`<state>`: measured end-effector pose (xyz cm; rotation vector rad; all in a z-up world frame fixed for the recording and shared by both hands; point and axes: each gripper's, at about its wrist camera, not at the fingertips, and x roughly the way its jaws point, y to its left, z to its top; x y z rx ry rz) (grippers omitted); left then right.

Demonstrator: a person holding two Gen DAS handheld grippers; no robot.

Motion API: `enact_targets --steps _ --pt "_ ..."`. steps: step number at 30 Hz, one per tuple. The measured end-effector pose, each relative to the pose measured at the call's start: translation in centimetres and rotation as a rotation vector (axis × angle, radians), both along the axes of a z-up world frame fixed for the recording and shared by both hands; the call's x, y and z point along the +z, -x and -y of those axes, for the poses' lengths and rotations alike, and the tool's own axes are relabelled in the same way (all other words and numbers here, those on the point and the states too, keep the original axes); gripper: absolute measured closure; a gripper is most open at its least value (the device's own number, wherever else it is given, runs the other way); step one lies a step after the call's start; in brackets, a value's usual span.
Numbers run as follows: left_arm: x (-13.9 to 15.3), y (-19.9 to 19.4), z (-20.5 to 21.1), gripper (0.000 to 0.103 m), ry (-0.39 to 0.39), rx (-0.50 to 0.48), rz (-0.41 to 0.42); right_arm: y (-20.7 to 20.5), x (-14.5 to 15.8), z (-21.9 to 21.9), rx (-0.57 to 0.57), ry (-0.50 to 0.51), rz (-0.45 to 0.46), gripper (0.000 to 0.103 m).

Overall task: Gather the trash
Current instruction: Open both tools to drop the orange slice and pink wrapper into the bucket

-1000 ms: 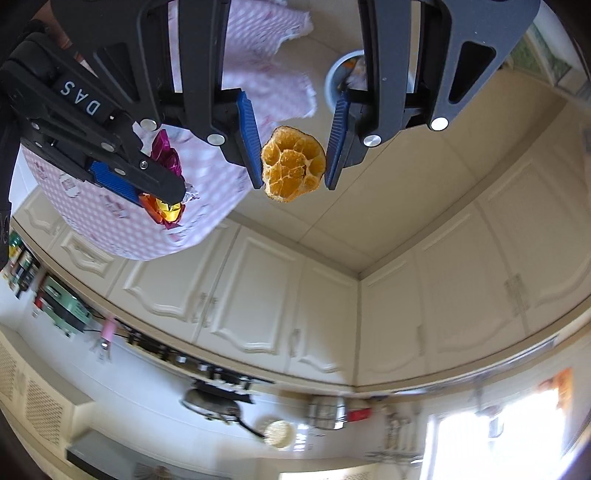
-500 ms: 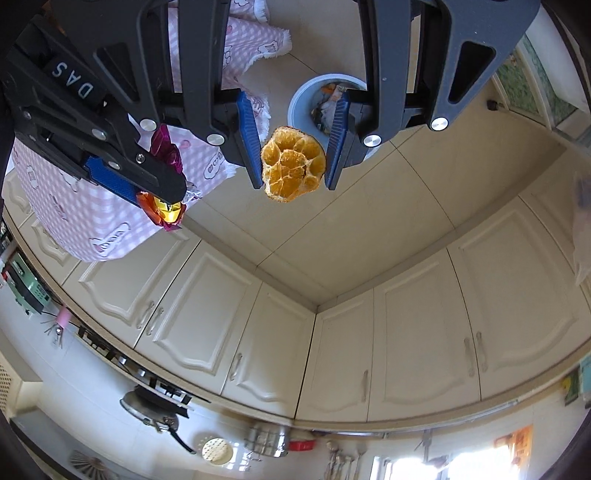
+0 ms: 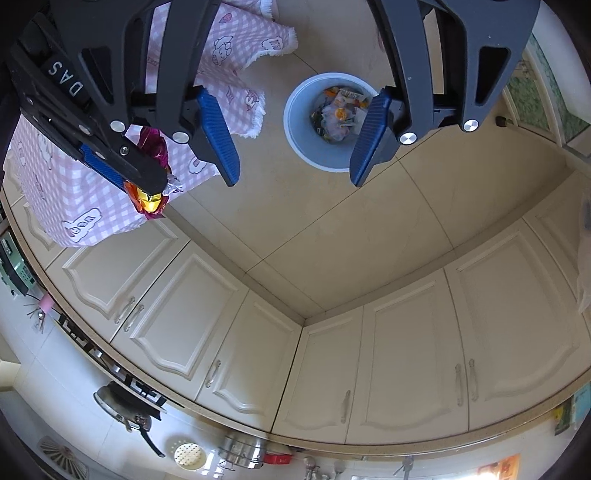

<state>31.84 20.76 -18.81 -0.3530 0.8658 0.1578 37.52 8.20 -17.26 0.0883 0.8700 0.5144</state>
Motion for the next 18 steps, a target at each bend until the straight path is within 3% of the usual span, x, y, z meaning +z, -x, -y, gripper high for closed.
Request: enact_targets --steps 13,18 --pt "-0.7 1.3 -2.6 0.041 -0.034 0.069 -0.039 -0.4 -0.8 -3.2 0.043 0.002 -0.015 0.061" --pt "-0.1 1.8 -3.5 0.035 -0.057 0.095 -0.037 -0.9 -0.6 -4.7 0.061 -0.017 0.011 0.06"
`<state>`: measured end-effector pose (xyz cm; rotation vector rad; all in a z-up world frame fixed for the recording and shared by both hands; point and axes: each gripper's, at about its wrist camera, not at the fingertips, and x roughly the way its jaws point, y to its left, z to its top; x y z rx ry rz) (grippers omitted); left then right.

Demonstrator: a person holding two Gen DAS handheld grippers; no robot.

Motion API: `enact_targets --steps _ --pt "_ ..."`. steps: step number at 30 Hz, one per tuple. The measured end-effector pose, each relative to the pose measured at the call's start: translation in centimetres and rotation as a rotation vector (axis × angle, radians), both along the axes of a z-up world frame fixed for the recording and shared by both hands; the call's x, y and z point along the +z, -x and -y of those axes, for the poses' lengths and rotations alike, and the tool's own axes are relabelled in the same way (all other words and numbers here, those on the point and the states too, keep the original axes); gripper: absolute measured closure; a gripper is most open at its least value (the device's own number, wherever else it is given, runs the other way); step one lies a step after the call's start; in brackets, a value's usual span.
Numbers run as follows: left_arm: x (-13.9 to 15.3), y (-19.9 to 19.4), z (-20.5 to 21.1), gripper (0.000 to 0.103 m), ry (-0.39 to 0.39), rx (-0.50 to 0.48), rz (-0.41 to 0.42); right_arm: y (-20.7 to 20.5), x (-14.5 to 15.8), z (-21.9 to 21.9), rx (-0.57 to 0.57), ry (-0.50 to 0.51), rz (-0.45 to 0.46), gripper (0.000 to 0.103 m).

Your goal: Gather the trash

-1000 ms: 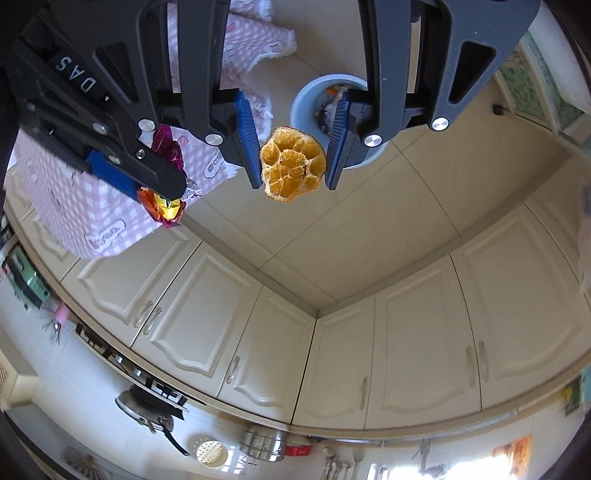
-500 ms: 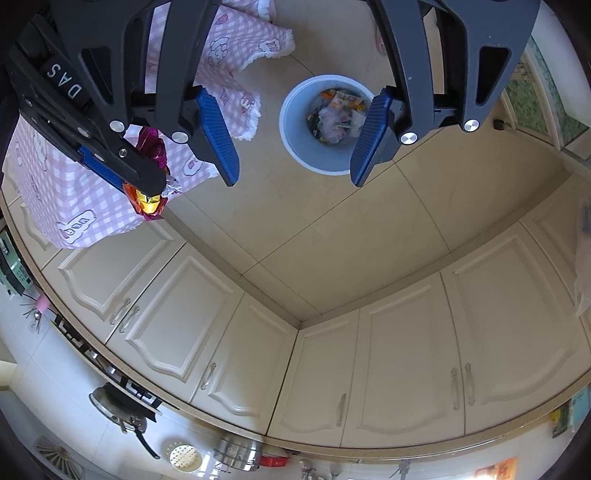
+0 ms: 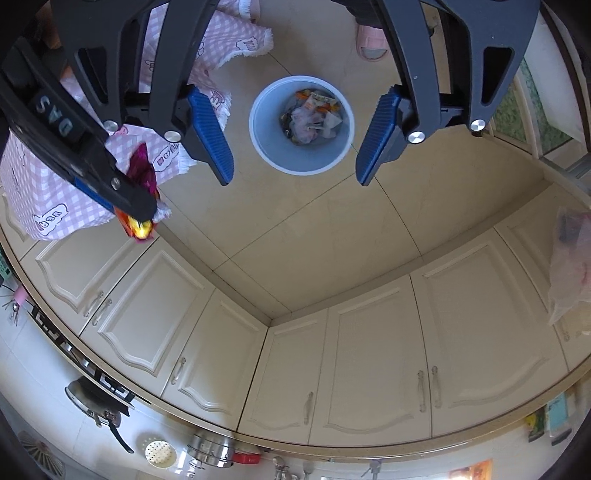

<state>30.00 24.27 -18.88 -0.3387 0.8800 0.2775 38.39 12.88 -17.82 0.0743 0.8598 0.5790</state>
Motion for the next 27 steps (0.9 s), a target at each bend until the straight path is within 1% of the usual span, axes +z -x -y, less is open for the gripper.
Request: enact_targets --steps 2,3,6,11,14,16,19,21,23,25,27 --pt "0.4 0.2 0.0 0.035 -0.017 0.006 0.0 -0.3 0.0 -0.6 0.014 -0.006 -0.003 0.057" --pt "0.7 0.4 0.0 0.034 -0.028 0.007 0.002 -0.3 0.0 -0.7 0.012 -0.004 -0.002 0.054" --pt "1.5 0.8 0.1 0.033 -0.034 0.007 0.014 0.2 0.8 -0.5 0.004 -0.005 0.028 0.05" --pt "3.6 1.9 1.4 0.033 -0.054 -0.012 0.044 1.5 2.6 1.0 -0.025 -0.011 0.062 0.049" --pt "5.5 3.0 2.7 0.032 -0.077 -0.03 0.079 3.1 4.6 2.7 -0.046 -0.015 0.096 0.049" --pt "6.8 4.0 3.7 0.031 -0.086 -0.043 0.112 4.3 6.1 4.0 -0.06 -0.013 0.124 0.049" --pt "8.9 5.8 5.5 0.026 -0.102 -0.062 0.166 6.4 8.6 6.3 -0.089 -0.004 0.184 0.046" --pt "10.2 6.9 6.8 0.02 -0.125 -0.077 0.199 8.3 10.3 8.4 -0.115 -0.003 0.228 0.045" --pt "11.8 8.2 8.2 0.018 -0.153 -0.093 0.243 9.8 11.7 10.2 -0.142 0.001 0.264 0.045" --pt "13.5 9.9 9.6 0.012 -0.161 -0.113 0.292 11.6 13.0 12.2 -0.168 0.008 0.301 0.044" --pt "15.1 11.3 10.8 0.01 -0.176 -0.128 0.34 13.7 14.3 14.2 -0.198 0.015 0.337 0.044"
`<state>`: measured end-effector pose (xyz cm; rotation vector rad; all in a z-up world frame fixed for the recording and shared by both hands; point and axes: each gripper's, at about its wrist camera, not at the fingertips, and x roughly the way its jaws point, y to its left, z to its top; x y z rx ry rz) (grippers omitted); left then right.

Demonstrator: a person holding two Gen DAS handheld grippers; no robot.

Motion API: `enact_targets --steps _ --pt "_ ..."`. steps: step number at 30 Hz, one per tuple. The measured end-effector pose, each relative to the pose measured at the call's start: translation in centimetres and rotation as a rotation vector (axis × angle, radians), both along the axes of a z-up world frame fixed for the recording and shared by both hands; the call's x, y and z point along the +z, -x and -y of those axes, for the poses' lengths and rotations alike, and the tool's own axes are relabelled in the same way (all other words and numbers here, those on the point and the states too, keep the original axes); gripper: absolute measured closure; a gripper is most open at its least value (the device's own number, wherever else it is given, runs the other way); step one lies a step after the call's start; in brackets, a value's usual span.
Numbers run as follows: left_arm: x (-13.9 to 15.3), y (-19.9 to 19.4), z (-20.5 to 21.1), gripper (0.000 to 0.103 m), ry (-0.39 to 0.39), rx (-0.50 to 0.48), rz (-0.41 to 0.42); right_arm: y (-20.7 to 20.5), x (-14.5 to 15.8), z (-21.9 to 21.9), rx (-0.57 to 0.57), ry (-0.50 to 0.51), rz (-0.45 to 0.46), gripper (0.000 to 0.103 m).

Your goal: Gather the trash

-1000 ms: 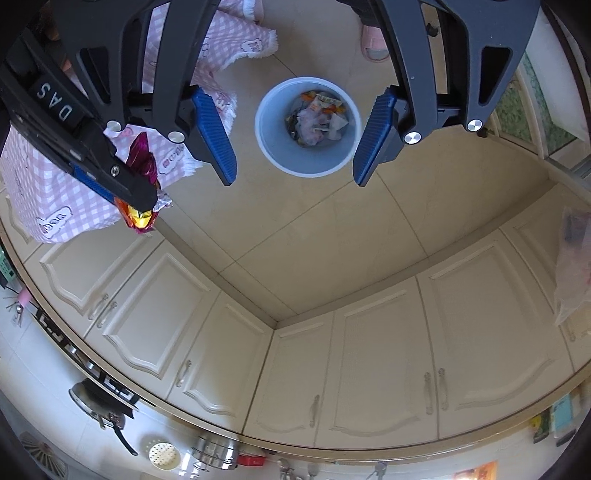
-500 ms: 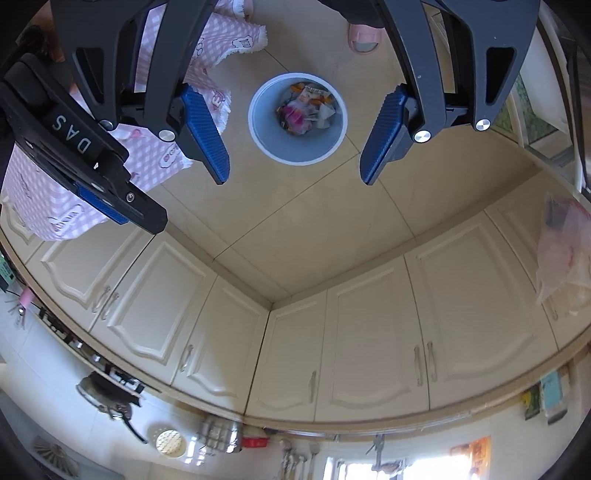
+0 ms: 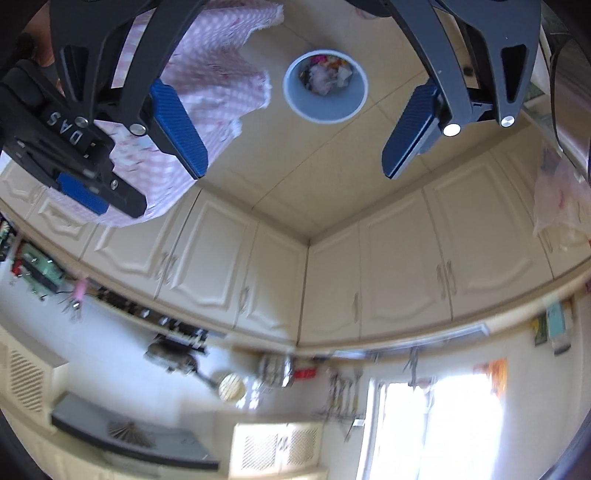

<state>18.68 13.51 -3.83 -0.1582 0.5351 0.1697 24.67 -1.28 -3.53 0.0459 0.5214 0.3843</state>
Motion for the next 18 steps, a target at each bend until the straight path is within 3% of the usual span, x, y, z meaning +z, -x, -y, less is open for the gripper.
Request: enact_targets --steps 9,18 --pt "4.5 7.0 4.9 0.008 -0.073 -0.05 0.167 9.0 4.1 6.8 -0.082 -0.026 0.14 0.037" --pt "6.0 12.9 7.6 0.008 -0.097 -0.072 0.282 16.6 5.7 10.2 -0.123 -0.043 0.244 0.033"
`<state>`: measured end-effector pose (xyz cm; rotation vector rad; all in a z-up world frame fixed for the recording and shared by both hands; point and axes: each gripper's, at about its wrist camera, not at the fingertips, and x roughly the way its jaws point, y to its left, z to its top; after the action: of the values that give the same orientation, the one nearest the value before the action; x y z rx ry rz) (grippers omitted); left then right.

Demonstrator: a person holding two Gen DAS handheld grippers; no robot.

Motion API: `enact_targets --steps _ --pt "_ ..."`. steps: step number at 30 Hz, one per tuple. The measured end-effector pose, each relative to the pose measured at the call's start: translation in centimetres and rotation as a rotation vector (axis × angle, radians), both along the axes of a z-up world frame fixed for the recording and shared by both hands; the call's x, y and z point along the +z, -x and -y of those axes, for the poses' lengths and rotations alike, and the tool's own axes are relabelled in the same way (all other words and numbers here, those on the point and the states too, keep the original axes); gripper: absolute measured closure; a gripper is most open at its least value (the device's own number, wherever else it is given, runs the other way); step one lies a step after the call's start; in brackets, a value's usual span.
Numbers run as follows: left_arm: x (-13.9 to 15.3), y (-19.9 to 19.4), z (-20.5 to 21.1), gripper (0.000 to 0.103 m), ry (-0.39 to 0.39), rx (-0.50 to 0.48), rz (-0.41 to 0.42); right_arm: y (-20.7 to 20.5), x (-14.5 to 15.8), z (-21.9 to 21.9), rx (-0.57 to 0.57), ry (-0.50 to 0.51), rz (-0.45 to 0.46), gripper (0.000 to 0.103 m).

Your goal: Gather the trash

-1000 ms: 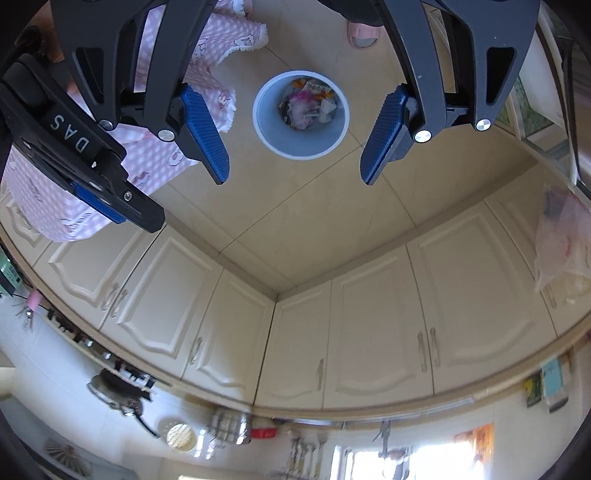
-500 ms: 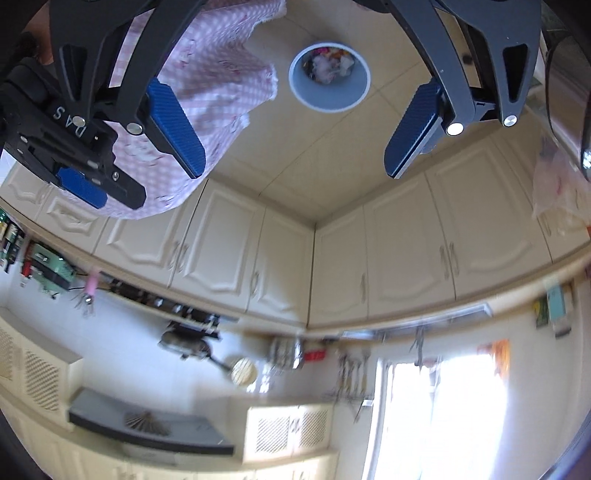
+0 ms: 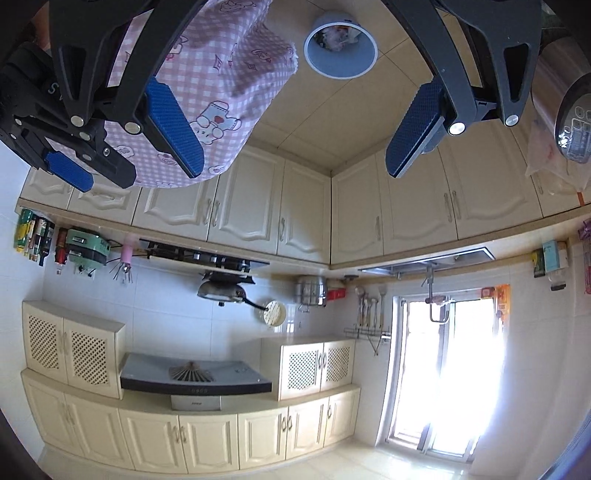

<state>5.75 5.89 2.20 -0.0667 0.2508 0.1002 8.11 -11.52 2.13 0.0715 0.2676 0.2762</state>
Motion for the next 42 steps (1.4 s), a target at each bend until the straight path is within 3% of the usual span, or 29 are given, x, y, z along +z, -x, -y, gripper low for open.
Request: enact_targets --steps 21,42 --pt "0.6 8.3 3.5 0.008 -0.043 -0.052 0.133 10.0 0.3 3.4 -0.045 -0.006 0.117 0.029" --pt "0.9 9.1 4.1 0.008 -0.066 -0.06 0.16 11.0 0.4 4.1 -0.046 -0.01 0.136 0.028"
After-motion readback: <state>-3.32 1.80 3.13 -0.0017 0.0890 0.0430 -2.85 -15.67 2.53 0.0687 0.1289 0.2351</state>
